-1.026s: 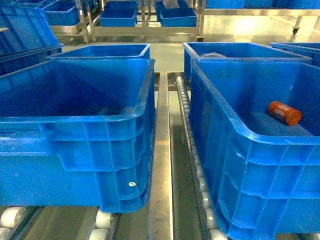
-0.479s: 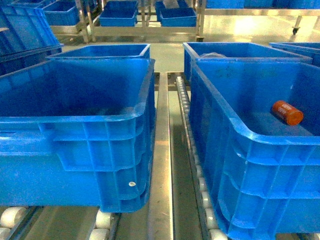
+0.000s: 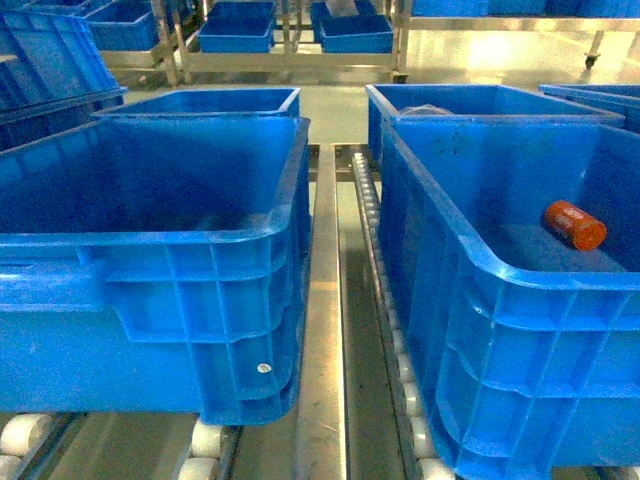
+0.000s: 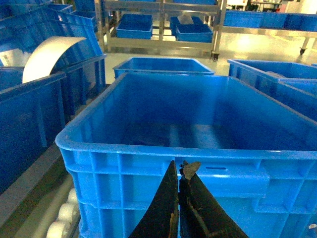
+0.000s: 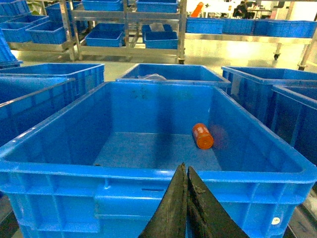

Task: Sort blue parts and orange caps into right shelf containers

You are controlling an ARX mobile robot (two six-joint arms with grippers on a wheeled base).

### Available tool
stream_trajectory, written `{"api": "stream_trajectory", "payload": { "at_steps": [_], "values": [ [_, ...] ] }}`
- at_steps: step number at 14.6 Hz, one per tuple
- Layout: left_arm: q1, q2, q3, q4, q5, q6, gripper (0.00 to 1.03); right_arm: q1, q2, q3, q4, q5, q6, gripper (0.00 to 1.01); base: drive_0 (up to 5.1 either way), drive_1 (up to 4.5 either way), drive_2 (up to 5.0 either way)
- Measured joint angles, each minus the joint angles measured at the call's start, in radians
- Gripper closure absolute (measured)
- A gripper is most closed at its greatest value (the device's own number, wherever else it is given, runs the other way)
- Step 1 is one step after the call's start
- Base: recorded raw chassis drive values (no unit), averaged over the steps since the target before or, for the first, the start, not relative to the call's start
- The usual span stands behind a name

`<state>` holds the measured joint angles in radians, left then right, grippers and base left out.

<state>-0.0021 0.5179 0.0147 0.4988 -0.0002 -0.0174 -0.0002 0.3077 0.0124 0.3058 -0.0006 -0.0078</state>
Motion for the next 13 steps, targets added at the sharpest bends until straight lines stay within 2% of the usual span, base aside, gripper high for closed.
{"api": "stream_trajectory", "payload": {
  "at_steps": [3, 8, 9, 10, 13],
  "values": [
    [0.000, -0.120, 0.000, -0.104, 0.000, 0.000, 1.01, 0.000, -0.074, 0.000, -0.072, 0.000, 0.000, 0.99, 0.0, 0.00, 0.0],
    [0.000, -0.233, 0.000, -0.214, 0.000, 0.000, 1.01, 0.000, -0.140, 0.000, -0.138, 0.000, 0.000, 0.99, 0.0, 0.00, 0.0],
    [0.000, -0.257, 0.000, -0.237, 0.000, 0.000, 1.01, 0.000, -0.233, 0.001, -0.283, -0.003, 0.000, 0.99, 0.0, 0.00, 0.0],
    [0.000, -0.272, 0.000, -0.251, 0.000, 0.000, 1.01, 0.000, -0.294, 0.001, -0.314, 0.000, 0.000, 0.99, 0.0, 0.00, 0.0],
    [0.000, -0.326, 0.000, -0.307, 0.000, 0.000, 1.01, 0.000, -0.303, 0.000, -0.305, 0.000, 0.000, 0.99, 0.0, 0.00, 0.0]
  ]
}}
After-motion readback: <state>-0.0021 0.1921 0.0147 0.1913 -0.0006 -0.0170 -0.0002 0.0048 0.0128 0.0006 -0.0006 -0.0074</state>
